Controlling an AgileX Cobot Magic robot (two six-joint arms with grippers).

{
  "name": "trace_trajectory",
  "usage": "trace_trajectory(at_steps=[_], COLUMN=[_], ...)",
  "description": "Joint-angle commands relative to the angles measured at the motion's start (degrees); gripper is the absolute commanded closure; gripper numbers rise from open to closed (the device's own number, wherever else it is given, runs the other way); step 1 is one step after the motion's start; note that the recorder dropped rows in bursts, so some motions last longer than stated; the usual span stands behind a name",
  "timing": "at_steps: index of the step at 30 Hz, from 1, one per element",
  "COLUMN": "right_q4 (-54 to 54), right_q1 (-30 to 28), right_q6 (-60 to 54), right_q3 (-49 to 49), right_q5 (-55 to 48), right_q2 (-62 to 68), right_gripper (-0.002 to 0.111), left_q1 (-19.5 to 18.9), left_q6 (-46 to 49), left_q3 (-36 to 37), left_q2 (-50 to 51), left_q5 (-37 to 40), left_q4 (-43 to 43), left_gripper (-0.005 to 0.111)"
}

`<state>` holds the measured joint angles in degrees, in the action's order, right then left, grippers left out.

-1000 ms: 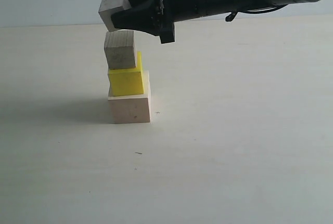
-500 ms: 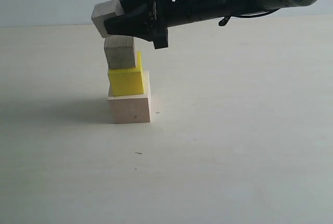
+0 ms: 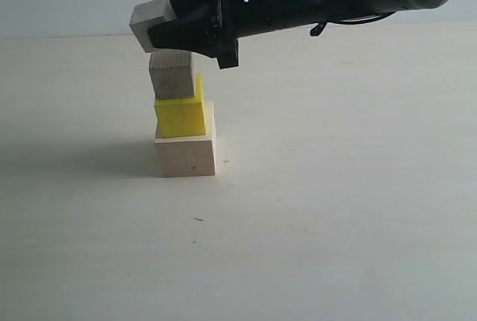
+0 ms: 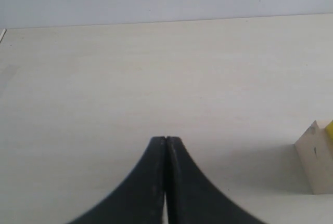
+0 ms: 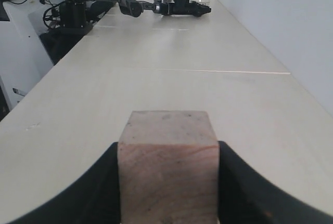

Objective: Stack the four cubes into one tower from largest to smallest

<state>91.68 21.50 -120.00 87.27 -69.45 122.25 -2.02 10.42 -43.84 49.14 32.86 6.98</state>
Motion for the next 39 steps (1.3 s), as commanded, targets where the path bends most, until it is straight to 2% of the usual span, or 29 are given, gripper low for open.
trace_trajectory(at_steps=[1,32,35,39], right_q4=[-3.39,-3.47,-5.2,-5.36], right_q1=[0.03,-1.14,-1.14,-1.14], right_q6=[-0.37,-0.71,-0.71,-0.71], right_q3=[0.53,0.53,0.53,0.53], right_q5=[-0.51,-0.51,-0.51,0.1], right_q2=[-0.13,-0.13,-0.13,-0.13], right_gripper=[0.108,0.108,0.103,0.087], left_q1=[-0.13,-0.13,-0.13,-0.13], left_q6=[-0.01,-0.01,-0.01,0.1], left_q3=[0.32,0.32,0.32,0.32], left_q2=[-0.32,-0.32,-0.32,-0.32], left_q5=[-0.38,-0.36,-0.36,-0.35], left_q4=[-0.01,-0.01,-0.01,-0.01], left_gripper=[0.107,0.107,0.107,0.107])
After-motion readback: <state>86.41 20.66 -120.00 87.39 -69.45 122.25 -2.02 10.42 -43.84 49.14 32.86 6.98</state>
